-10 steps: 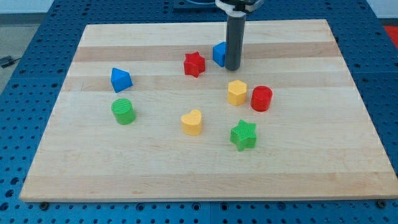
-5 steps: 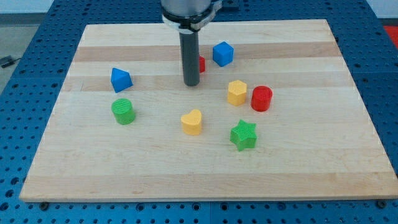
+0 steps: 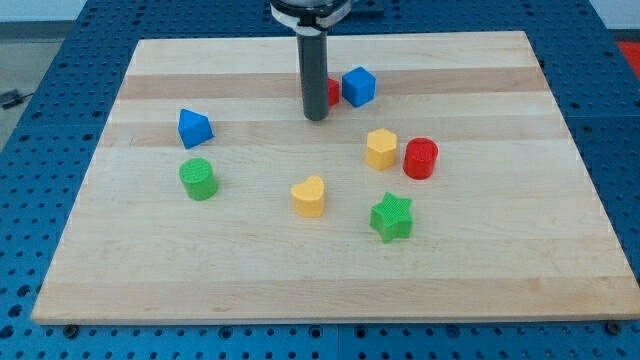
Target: Move blue cube and red star closer to each other
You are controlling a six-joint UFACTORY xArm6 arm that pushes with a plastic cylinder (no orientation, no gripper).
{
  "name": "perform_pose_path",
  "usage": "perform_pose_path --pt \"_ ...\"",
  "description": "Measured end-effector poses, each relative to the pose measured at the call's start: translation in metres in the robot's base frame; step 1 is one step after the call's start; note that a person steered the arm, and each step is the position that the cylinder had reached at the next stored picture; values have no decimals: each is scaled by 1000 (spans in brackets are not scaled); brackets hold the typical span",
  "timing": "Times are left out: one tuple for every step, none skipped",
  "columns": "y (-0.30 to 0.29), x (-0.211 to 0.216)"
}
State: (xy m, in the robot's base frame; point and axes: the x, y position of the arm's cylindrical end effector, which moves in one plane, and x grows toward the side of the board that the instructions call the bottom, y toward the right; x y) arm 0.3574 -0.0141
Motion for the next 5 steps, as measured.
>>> perform_pose_path --pt "40 0" --pt "76 -3" --pt "76 -9" --pt "65 -9" --pt "52 -12"
